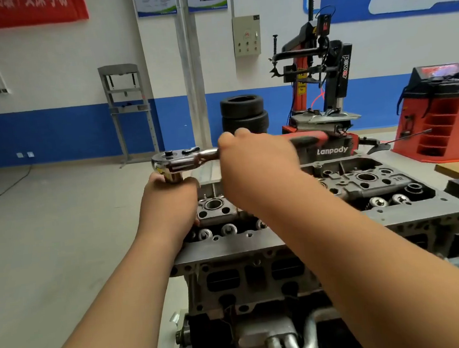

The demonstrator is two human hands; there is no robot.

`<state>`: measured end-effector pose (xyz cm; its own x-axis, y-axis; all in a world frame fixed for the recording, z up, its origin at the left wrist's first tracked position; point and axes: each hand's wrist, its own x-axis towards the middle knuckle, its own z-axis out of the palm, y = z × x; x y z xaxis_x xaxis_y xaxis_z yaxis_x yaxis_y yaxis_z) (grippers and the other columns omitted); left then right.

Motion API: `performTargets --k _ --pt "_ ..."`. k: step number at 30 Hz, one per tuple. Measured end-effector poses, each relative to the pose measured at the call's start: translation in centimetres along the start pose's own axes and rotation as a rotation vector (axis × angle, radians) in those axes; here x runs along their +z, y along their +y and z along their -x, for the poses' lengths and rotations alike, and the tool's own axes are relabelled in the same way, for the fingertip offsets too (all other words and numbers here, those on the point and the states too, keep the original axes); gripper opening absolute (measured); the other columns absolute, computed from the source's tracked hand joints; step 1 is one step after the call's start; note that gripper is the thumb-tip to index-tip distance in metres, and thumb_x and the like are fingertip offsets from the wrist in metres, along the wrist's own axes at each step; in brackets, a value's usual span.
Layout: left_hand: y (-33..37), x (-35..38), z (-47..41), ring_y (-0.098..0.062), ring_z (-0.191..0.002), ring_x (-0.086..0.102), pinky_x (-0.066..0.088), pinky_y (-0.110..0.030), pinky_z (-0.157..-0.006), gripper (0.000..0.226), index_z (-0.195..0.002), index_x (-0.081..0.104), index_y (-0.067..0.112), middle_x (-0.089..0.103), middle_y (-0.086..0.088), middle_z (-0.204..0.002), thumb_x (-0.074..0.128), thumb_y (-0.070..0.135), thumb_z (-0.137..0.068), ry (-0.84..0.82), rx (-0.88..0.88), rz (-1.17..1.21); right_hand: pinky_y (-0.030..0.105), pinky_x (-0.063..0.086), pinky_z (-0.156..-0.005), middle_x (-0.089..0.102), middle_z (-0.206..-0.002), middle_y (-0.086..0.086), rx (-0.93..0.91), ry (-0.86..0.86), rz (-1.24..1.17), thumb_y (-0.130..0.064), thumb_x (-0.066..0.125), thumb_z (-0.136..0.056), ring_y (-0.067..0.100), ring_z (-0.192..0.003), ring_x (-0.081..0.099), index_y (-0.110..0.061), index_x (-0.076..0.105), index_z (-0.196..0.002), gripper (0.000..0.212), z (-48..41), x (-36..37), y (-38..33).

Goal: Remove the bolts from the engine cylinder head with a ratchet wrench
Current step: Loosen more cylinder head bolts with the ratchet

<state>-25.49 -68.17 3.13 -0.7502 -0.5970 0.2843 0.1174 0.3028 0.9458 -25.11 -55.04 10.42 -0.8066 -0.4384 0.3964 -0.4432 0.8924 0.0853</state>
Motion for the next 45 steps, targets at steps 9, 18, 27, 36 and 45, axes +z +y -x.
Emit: performTargets --k 9,18,27,36,45 --pt "0.3 -0.7 0.7 -0.017 -0.039 0.041 0.038 -0.03 -0.048 0.019 -0.064 0.06 0.014 0.042 -0.003 -0.044 0.057 0.003 -0.079 -0.125 -0.002 0.258 0.048 0.035 -0.104 0.038 -0.138 0.01 -0.223 -0.226 -0.24 -0.018 0.053 -0.092 0.031 -0.127 0.04 -0.016 0.04 -0.136 0.046 -7.2 1.6 -3.6" --pt "0.6 -0.1 0.7 -0.021 -0.038 0.042 0.037 -0.025 -0.045 0.022 -0.058 0.046 0.012 0.042 -0.004 -0.039 0.049 0.007 -0.079 -0.029 0.011 0.025 0.039 0.042 -0.06 0.035 -0.133 0.014 -0.004 -0.08 -0.069 -0.008 0.054 -0.088 0.033 -0.099 0.056 -0.007 0.028 -0.133 0.052 -2.3 1.6 -1.2" --pt "0.1 -0.5 0.9 -0.011 -0.035 0.042 0.038 -0.018 -0.044 0.021 -0.064 0.044 0.012 0.041 0.006 -0.037 0.052 0.003 -0.081 -0.094 0.075 -0.014 0.027 0.017 -0.04 0.03 -0.095 0.008 -0.261 0.103 0.04 -0.012 0.045 -0.085 0.019 -0.048 0.025 -0.008 0.025 -0.136 0.055 5.8 -0.8 1.4" --pt "0.0 -0.6 0.8 -0.021 -0.049 0.052 0.044 -0.039 -0.061 0.015 -0.057 0.066 0.021 0.053 -0.007 -0.048 0.067 0.025 -0.072 -0.092 -0.009 0.222 0.044 0.046 -0.093 0.044 -0.134 0.009 -0.268 -0.141 -0.232 -0.003 0.048 -0.085 0.032 -0.116 0.051 -0.017 0.037 -0.139 0.057 -6.6 2.0 -1.3" --pt "0.6 -0.3 0.8 -0.019 -0.038 0.038 0.036 -0.028 -0.042 0.03 -0.053 0.056 0.016 0.044 -0.004 -0.043 0.049 0.005 -0.081 -0.059 -0.003 0.122 0.041 0.048 -0.079 0.04 -0.133 0.008 -0.244 -0.062 -0.177 -0.017 0.054 -0.09 0.037 -0.119 0.047 -0.015 0.039 -0.136 0.048 -5.0 1.4 -2.1"
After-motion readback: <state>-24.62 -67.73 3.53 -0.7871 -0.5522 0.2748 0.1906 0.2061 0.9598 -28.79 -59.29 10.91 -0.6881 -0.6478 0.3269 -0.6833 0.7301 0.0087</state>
